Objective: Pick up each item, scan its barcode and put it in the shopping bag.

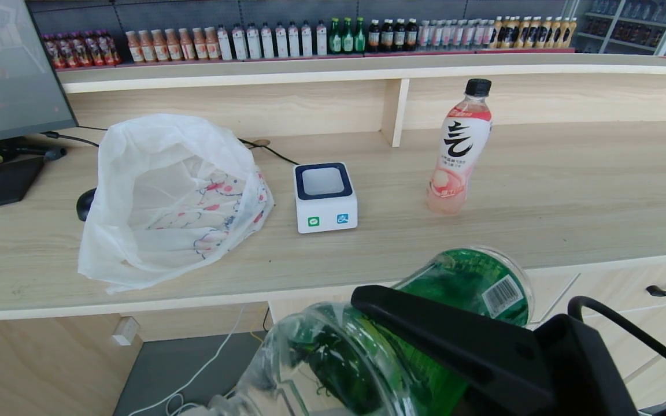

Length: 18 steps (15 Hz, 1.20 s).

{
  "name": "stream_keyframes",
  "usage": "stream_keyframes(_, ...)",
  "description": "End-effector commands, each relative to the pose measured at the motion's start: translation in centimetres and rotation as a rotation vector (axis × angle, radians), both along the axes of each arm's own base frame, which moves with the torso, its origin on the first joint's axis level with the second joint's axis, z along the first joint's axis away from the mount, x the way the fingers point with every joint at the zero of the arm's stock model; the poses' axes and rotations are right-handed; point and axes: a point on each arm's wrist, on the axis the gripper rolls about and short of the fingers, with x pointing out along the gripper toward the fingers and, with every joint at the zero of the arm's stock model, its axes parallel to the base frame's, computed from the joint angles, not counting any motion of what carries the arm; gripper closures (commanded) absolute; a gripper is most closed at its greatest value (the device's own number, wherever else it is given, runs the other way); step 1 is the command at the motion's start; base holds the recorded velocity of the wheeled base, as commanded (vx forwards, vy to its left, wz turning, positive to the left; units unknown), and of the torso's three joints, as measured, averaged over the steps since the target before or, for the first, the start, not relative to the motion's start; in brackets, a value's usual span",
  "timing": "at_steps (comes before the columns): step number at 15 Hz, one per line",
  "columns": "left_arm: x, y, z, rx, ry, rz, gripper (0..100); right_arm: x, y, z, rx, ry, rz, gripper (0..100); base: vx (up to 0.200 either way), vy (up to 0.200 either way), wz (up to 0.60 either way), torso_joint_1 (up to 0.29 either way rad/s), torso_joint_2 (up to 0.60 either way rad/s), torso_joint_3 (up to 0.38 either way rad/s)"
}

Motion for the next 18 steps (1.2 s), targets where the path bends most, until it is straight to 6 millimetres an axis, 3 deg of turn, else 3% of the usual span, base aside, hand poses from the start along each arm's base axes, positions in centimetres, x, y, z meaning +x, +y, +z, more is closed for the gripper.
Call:
stream_keyframes(1,0.0,0.0,0.0,0.0,-0.001,-0.001,0,0.0,0.0,0.4,0.038,0.054,0.027,100,0.0,0.0,0.0,0.0,0.0,0.0)
stream_keyframes(4,0.0,0.0,0.0,0.0,-0.001,0.001,0,0.3,0.3,2.3,0.178,0.178,0.06,100,0.0,0.0,0.0,0.0,0.0,0.0)
stream_keyframes(12,0.0,0.0,0.0,0.0,-0.001,0.001,0,1.6,0.0,2.3,0.48,0.621,-0.054,100,0.0,0.0,0.0,0.0,0.0,0.0)
stream_keyframes(15,0.0,0.0,0.0,0.0,-0.001,0.001,0,2.2,0.6,2.2,0.572,0.748,-0.01,100,0.0,0.0,0.0,0.0,0.0,0.0)
stream_keyframes(18,0.0,0.0,0.0,0.0,-0.001,0.001,0,3.8,1.1,4.0,0.709,0.803,0.038,100,0.0,0.0,0.0,0.0,0.0,0.0)
